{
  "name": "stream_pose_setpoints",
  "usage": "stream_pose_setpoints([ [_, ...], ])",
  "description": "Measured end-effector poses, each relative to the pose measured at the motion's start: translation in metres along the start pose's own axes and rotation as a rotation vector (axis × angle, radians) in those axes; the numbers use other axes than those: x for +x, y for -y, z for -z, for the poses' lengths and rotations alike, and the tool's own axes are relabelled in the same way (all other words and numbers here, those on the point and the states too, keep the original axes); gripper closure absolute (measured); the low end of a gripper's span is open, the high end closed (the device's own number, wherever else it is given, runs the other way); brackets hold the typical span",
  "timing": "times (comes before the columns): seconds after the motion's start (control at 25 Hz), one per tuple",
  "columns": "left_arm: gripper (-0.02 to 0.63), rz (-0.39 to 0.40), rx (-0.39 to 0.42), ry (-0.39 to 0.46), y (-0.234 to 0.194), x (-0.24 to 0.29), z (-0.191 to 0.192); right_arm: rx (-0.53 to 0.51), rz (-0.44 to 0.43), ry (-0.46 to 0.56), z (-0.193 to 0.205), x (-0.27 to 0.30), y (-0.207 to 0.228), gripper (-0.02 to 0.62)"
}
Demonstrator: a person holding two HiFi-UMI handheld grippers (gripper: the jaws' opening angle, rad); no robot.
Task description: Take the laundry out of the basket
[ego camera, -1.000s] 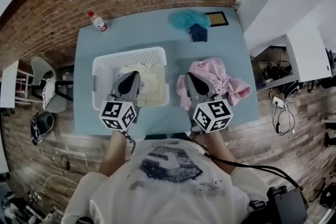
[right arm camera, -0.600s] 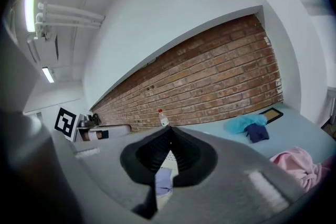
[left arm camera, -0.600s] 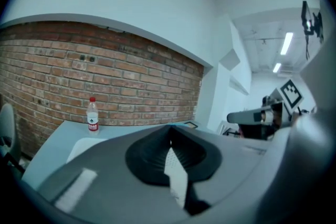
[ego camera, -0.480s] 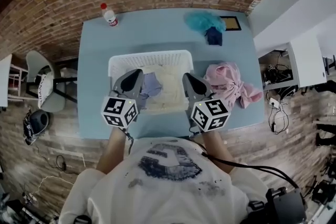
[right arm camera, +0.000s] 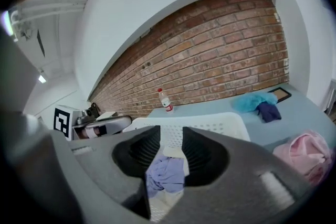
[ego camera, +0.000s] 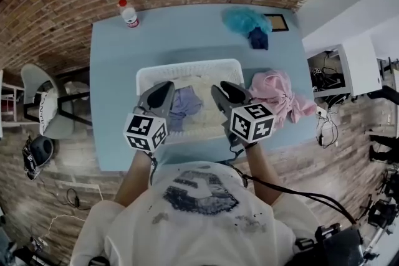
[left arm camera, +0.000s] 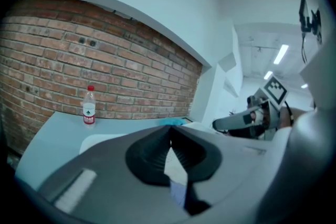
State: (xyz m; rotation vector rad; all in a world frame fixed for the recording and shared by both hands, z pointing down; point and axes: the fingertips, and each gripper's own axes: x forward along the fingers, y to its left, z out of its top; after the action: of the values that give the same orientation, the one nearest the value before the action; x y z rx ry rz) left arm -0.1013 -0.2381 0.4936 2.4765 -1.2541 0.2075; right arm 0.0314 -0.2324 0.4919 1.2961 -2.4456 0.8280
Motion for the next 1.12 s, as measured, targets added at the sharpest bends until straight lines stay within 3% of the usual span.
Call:
stream_pose_setpoints([
  [0.08, 0.615, 0.006, -0.004, -0.002, -0.005, 0.002, 0.001, 0.006, -0.029, -0.046, 0.004, 0.013, -0.006, 0.448],
  [0.32, 0.615, 0.029, -0.06, 0.01, -0.017, 0.007, 0.0, 0.016, -0.114, -0.174, 0.022, 0.055, -0.02, 0.231],
  [0.4, 0.615, 0.046, -0.08, 0.009, -0.016, 0.009, 0.0, -0.006, -0.121, -0.216, 0.031, 0.064, -0.02, 0.178],
  [0.6, 0.615, 0.027, -0.04, -0.01, -0.021, 0.017, -0.002, -0.063, -0.101, -0.314, 0.054, 0.085, -0.014, 0.067],
  [0.8, 0.615, 0.01, -0.023, -0.034, -0.031, 0.024, -0.004, -0.126, -0.1, -0.416, 0.08, 0.105, -0.007, 0.051],
  [0.96, 0.615, 0.021, 0.044, -0.034, -0.031, 0.028, -0.014, -0.161, -0.115, -0.531, 0.11, 0.118, 0.004, 0.051],
  [1.12, 0.615, 0.053, 0.027, -0.047, -0.033, 0.035, -0.014, -0.23, -0.166, -0.635, 0.14, 0.13, 0.002, 0.027],
])
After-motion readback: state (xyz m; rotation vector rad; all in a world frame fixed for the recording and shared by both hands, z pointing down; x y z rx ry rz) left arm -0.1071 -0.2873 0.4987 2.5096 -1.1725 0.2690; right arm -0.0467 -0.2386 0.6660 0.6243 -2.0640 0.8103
